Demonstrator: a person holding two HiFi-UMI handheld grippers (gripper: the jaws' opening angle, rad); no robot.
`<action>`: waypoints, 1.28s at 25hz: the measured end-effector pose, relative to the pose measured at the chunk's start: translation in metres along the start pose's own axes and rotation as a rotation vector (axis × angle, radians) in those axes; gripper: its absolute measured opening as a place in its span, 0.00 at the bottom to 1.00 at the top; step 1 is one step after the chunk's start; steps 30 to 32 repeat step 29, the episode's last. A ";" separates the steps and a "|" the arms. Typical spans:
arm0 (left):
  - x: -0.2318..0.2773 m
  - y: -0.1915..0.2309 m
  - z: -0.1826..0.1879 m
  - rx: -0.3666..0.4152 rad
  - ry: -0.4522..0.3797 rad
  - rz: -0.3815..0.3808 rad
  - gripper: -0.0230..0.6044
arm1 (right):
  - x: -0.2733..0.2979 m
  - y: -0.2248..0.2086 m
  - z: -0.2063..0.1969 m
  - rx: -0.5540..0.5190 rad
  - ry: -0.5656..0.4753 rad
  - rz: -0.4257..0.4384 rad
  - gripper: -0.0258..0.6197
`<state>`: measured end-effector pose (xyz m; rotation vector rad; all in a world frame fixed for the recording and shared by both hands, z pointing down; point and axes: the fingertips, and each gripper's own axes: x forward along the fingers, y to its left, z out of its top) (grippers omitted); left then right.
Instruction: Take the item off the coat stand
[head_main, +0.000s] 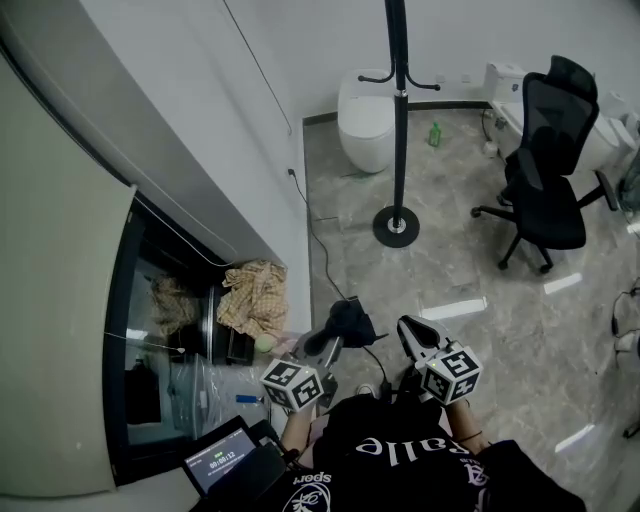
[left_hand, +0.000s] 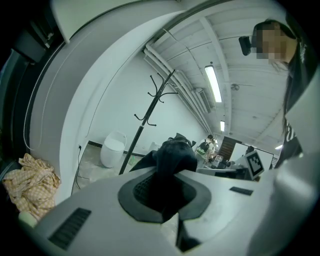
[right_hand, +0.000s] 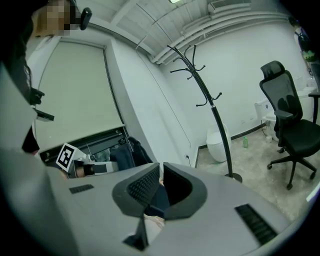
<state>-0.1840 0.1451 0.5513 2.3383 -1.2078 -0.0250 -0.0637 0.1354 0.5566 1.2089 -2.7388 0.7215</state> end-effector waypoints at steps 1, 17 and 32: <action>-0.003 -0.001 -0.001 0.002 0.001 -0.009 0.06 | -0.002 0.003 -0.001 -0.004 -0.002 -0.008 0.09; -0.044 -0.002 -0.018 0.013 0.005 -0.060 0.06 | -0.010 0.040 -0.031 -0.017 -0.009 -0.031 0.09; -0.057 0.005 -0.021 0.014 0.032 -0.050 0.06 | 0.001 0.055 -0.042 -0.017 0.007 -0.004 0.09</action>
